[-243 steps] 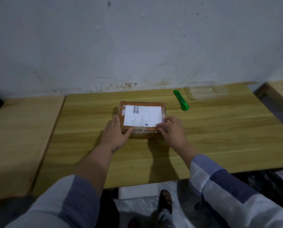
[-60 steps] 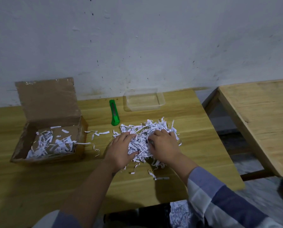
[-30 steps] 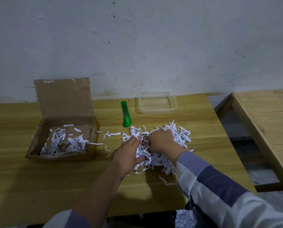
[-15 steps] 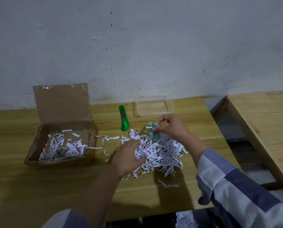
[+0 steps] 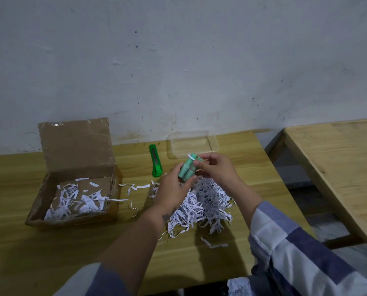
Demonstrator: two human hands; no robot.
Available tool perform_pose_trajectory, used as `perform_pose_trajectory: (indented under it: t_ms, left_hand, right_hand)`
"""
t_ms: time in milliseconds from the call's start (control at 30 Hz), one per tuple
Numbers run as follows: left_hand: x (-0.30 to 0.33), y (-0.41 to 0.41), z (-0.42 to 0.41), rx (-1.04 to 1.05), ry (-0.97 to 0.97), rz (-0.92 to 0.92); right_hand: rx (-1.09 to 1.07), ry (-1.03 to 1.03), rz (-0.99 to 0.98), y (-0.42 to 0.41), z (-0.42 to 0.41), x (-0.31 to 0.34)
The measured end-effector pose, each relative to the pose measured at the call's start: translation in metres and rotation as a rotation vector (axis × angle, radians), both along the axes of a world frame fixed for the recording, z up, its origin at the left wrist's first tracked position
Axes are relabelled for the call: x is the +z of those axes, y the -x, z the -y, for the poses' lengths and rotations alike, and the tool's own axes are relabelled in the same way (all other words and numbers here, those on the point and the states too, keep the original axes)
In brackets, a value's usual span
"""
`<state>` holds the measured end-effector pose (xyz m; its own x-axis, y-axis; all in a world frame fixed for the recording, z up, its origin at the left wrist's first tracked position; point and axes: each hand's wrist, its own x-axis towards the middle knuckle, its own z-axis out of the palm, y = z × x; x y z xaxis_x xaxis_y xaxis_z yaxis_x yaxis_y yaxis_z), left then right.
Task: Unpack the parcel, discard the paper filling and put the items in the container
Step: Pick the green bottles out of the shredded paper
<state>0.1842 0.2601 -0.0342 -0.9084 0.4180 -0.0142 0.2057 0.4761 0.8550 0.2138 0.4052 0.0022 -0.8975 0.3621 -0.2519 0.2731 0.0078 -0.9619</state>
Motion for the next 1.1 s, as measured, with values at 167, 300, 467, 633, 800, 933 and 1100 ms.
perform_pose_trajectory:
  t_ms: [167, 300, 467, 633, 800, 933, 1100]
  left_hand:
    - [-0.009, 0.004, 0.01, 0.046, 0.047, 0.016]
    - [-0.011, 0.004, 0.019, 0.115, 0.001, 0.067]
    - [-0.011, 0.008, 0.024, 0.132, -0.025, 0.083]
    - [-0.01, 0.005, 0.012, 0.019, -0.054, 0.093]
    - [-0.015, 0.005, -0.001, -0.143, 0.16, 0.04]
    - [-0.018, -0.001, -0.001, -0.308, 0.448, -0.115]
    - [-0.031, -0.003, -0.003, -0.363, 0.551, -0.117]
  right_hand:
    - [-0.112, -0.027, 0.02, -0.005, -0.011, 0.001]
    - [-0.009, -0.341, 0.155, -0.01, -0.014, 0.002]
    - [0.349, -0.914, 0.318, -0.007, -0.001, 0.004]
    - [0.198, -0.405, 0.141, 0.005, 0.007, 0.012]
    - [-0.022, -0.366, 0.119, 0.006, -0.006, 0.004]
    - [-0.246, -0.532, 0.131, 0.007, -0.044, -0.003]
    - [-0.307, -0.649, 0.247, 0.011, -0.083, -0.027]
